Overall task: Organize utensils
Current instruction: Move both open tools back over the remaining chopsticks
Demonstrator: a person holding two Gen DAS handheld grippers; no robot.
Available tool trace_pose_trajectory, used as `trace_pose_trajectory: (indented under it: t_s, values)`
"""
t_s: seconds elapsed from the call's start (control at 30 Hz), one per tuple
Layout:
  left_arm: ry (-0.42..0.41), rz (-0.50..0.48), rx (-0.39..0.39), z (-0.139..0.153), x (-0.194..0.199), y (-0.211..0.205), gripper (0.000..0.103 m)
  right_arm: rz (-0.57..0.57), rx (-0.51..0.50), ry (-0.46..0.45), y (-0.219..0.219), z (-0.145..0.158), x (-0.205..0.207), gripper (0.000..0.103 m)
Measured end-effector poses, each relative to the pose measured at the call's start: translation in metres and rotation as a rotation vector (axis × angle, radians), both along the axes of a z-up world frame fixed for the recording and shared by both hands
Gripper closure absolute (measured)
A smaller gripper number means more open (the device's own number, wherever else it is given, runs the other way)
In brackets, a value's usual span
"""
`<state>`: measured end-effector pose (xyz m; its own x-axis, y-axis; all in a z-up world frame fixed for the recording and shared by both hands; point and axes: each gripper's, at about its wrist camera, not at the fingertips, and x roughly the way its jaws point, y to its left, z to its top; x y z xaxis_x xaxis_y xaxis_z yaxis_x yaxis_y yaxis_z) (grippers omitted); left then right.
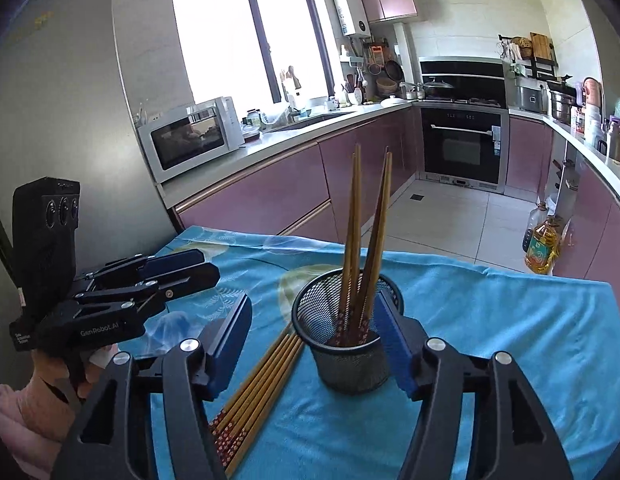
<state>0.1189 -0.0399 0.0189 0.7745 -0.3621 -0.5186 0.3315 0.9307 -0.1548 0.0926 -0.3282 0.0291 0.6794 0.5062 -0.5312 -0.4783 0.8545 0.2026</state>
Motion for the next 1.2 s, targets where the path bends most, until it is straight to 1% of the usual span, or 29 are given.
trace_pose_trajectory:
  t_s: [0.07, 0.27, 0.37, 0.47, 0.57, 0.77, 1.2]
  values:
    - [0.016, 0.003, 0.008, -0.008, -0.008, 0.006, 0.052, 0.019, -0.017, 0.022, 0.007, -0.01, -0.008, 0.04]
    - [0.107, 0.025, 0.058, -0.048, -0.023, 0.018, 0.051, 0.051, -0.038, 0.136, 0.022, -0.053, -0.019, 0.04]
    - [0.157, 0.017, 0.082, -0.068, -0.026, 0.017, 0.051, 0.053, -0.045, 0.191, 0.028, -0.071, -0.021, 0.04]
    - [0.207, 0.004, 0.103, -0.086, -0.03, 0.017, 0.051, 0.032, -0.073, 0.211, 0.032, -0.082, -0.023, 0.04]
    - [0.23, -0.002, 0.11, -0.097, -0.032, 0.013, 0.051, 0.015, -0.088, 0.225, 0.036, -0.09, -0.024, 0.04]
    - [0.262, 0.004, 0.119, -0.107, -0.03, 0.009, 0.051, -0.005, -0.139, 0.229, 0.044, -0.099, -0.027, 0.04]
    - [0.283, -0.013, 0.132, -0.115, -0.032, 0.001, 0.051, -0.011, -0.246, 0.191, 0.06, -0.108, -0.031, 0.04]
